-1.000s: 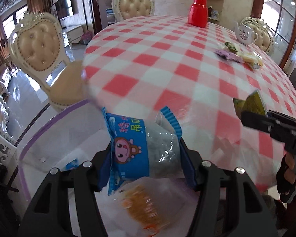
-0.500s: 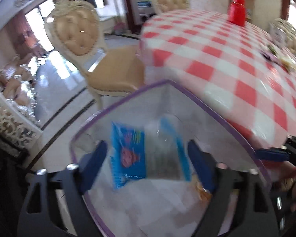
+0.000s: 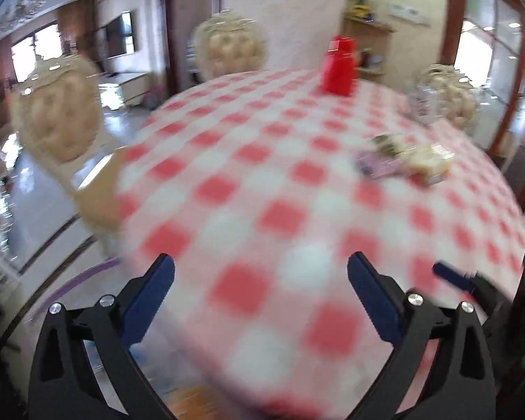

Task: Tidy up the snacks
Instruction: 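Grasp the white bun bag with the right gripper while the left grasps the pink wrapped snack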

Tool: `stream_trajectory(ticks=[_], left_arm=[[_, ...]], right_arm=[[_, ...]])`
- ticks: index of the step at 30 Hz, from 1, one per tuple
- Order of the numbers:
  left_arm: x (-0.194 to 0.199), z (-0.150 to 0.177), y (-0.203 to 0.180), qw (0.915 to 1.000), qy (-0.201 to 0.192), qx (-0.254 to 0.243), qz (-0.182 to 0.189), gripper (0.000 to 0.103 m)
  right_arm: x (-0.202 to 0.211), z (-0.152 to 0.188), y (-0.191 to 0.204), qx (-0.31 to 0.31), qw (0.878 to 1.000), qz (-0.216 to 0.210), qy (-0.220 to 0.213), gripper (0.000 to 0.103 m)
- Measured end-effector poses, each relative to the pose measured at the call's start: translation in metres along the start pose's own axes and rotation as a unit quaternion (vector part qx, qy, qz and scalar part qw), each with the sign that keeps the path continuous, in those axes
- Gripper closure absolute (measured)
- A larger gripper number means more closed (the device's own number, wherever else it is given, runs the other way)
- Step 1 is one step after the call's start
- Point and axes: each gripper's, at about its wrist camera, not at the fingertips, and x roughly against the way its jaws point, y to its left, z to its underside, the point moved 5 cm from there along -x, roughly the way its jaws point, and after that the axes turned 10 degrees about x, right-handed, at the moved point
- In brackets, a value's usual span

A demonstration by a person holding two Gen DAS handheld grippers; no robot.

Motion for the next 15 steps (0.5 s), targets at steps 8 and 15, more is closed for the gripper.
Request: stream_trajectory(ticks=[8,15], left_arm=[[-0.113,-0.017,-0.125,0.9987,0.034,0.032,0.021,0.002],[-0.191,-0.046,-0.153,0.9956,0.028,0.088,-0.015,0.002]], right_arm=[[0.018,0.011,-0.146,-0.120,0.989,0.082,0.016,0.020],[-0.011,0.001,-0.233,-0.165,0.981,0.102,0.020,0.020]])
